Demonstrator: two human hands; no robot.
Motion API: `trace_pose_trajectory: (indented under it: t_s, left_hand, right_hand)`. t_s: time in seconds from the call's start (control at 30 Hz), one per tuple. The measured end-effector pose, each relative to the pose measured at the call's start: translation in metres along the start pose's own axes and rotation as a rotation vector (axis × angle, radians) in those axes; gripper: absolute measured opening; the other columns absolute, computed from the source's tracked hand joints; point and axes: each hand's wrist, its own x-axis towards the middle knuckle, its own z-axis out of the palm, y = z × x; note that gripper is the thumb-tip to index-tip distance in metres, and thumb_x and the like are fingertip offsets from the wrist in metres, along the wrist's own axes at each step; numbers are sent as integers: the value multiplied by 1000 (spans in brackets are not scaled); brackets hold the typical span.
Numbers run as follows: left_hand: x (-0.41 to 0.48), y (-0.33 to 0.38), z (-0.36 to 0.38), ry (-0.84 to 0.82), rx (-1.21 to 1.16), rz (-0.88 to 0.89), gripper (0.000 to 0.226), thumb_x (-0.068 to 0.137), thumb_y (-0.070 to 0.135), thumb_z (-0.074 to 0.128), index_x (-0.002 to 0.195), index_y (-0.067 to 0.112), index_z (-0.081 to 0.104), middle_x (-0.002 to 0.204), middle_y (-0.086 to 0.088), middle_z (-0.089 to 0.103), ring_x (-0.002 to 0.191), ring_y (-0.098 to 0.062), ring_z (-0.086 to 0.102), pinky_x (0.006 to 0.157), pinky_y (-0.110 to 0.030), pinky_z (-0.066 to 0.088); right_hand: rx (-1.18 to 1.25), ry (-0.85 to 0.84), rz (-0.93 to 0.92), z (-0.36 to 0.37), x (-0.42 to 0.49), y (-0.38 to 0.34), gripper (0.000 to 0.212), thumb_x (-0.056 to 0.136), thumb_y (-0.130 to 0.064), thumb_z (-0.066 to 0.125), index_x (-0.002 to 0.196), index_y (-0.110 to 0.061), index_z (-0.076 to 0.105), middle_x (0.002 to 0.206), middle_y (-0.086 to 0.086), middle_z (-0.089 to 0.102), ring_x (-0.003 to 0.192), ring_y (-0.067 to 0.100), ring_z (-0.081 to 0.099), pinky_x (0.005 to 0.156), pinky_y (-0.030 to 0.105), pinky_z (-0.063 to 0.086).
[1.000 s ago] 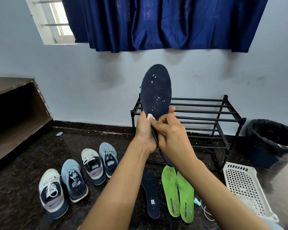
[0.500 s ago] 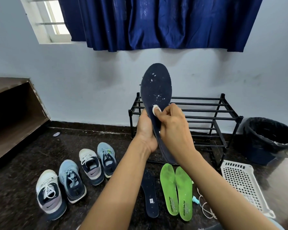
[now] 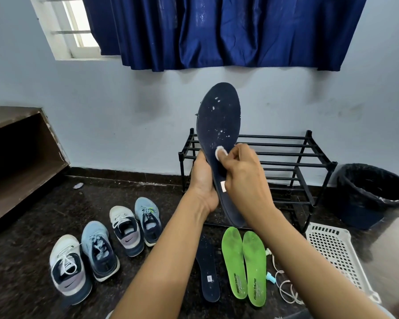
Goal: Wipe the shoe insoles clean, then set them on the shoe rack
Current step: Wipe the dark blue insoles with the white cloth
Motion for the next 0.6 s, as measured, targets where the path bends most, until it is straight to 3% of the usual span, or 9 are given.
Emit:
trace_pose_trajectory:
  t_s: [0.07, 0.17, 0.33, 0.43, 0.53, 0.6]
  left_hand:
    - [-1, -1, 2, 13, 0, -5, 39, 99, 37, 41, 97, 11, 69, 87, -6, 72, 77, -18, 71, 72, -28, 56]
    - [-1, 0, 0, 40, 8, -10, 46, 100, 40, 38, 114, 7, 67, 103, -8, 73, 89, -18, 71, 75, -26, 58]
    - [0, -1, 1, 20, -12, -21, 38, 99, 37, 41, 94, 11, 68, 83, -6, 72, 73, -18, 71, 65, -24, 57]
    - [0, 0, 0, 44, 29, -12, 46, 99, 41, 38, 110, 8, 69, 98, -4, 74, 86, -17, 72, 71, -24, 57]
    - [-1, 1, 2, 22, -1, -8, 42, 100, 39, 38, 94, 10, 68, 81, -5, 72, 71, -17, 71, 62, -22, 56]
    - [-1, 0, 6, 8, -26, -14, 39, 100, 39, 41, 94, 11, 67, 83, -6, 70, 72, -18, 69, 63, -24, 57]
  right_hand:
    - [-40, 29, -44, -1, 2, 0, 31, 100, -32, 44, 86, -7, 56, 80, -4, 41, 79, 3, 41, 60, 14, 31]
    - [-62, -21, -18, 7, -11, 3, 32, 99, -37, 42, 91, -10, 55, 77, -10, 38, 76, 1, 43, 58, 13, 29]
    - [140, 8, 101, -7, 4, -4, 31, 97, -37, 48, 77, -14, 43, 78, -2, 44, 66, 9, 43, 56, 21, 33]
    - [-159, -35, -84, 2, -15, -5, 20, 100, -31, 41, 96, -15, 54, 81, -7, 38, 72, 6, 37, 56, 18, 28]
    - [-54, 14, -46, -3, -1, -3, 28, 98, -36, 47, 79, -15, 43, 79, -3, 43, 70, 10, 42, 61, 28, 37]
    - [-84, 66, -48, -10, 6, -3, 32, 96, -38, 50, 76, -13, 43, 80, -1, 46, 69, 11, 44, 60, 28, 37]
